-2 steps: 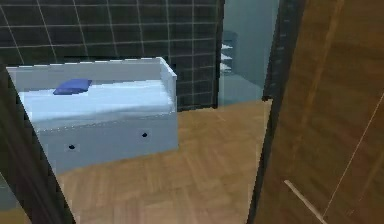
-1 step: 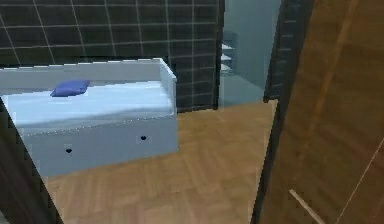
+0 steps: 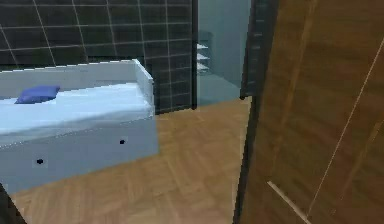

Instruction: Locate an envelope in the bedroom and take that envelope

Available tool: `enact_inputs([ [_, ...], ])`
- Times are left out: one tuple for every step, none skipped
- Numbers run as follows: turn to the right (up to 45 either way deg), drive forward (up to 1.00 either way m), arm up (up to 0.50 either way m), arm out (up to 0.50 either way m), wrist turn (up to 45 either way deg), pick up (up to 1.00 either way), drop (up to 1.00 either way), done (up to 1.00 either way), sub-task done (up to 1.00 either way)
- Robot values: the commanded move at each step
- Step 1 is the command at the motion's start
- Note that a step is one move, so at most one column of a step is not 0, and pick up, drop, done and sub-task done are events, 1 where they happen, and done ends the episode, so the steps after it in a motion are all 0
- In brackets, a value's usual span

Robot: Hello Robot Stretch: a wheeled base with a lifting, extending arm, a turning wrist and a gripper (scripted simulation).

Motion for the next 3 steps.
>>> enact_inputs([
  [0.0,0.30,0.00,0.00,0.0,0.00,0.00,0.00,0.00],
  [-27.0,0.00,0.00,0.00,0.0,0.00,0.00,0.00,0.00],
  [0.0,0.55,0.00,0.00,0.0,0.00,0.00,0.00,0.00],
])
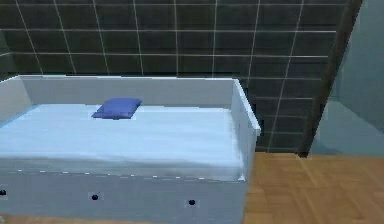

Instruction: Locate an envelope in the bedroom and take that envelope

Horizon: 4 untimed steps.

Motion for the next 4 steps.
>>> enact_inputs([
  [-45.0,0.00,0.00,0.00,0.0,0.00,0.00,0.00,0.00],
  [-18.0,0.00,0.00,0.00,0.0,0.00,0.00,0.00,0.00],
  [0.0,0.40,0.00,0.00,0.0,0.00,0.00,0.00,0.00],
  [-24.0,0.00,0.00,0.00,0.0,0.00,0.00,0.00,0.00],
])
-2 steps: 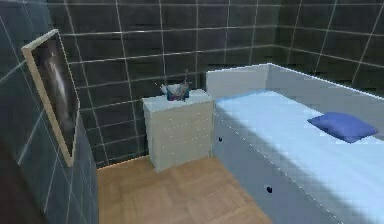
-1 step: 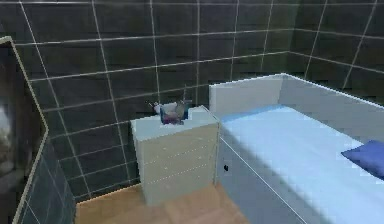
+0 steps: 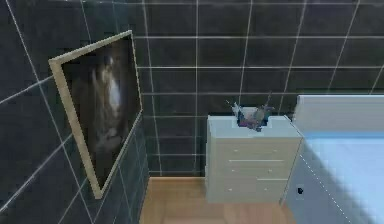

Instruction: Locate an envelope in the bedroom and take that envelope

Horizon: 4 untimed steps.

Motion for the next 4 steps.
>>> enact_inputs([
  [0.0,0.60,0.00,0.00,0.0,0.00,0.00,0.00,0.00],
  [-45.0,0.00,0.00,0.00,0.0,0.00,0.00,0.00,0.00],
  [-12.0,0.00,0.00,0.00,0.0,0.00,0.00,0.00,0.00],
  [0.0,0.00,0.50,0.00,0.0,0.00,0.00,0.00,0.00],
])
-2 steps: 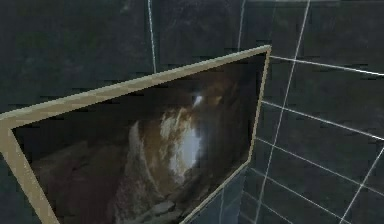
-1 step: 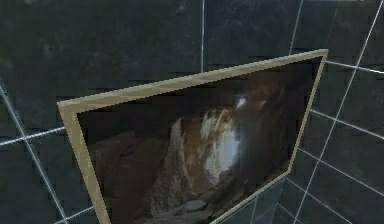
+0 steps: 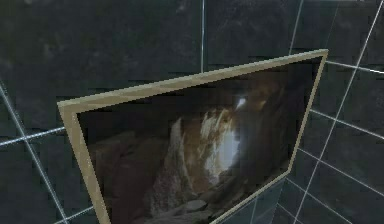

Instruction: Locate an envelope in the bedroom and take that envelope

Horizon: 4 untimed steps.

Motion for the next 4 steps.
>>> enact_inputs([
  [0.0,0.00,0.28,0.00,0.0,0.00,0.00,0.00,0.00],
  [0.0,0.00,0.00,0.42,0.0,0.00,0.00,0.00,0.00],
  [0.0,0.00,0.00,0.00,45.0,0.00,0.00,0.00,0.00],
  [0.0,0.00,0.00,0.00,45.0,0.00,0.00,0.00,0.00],
])
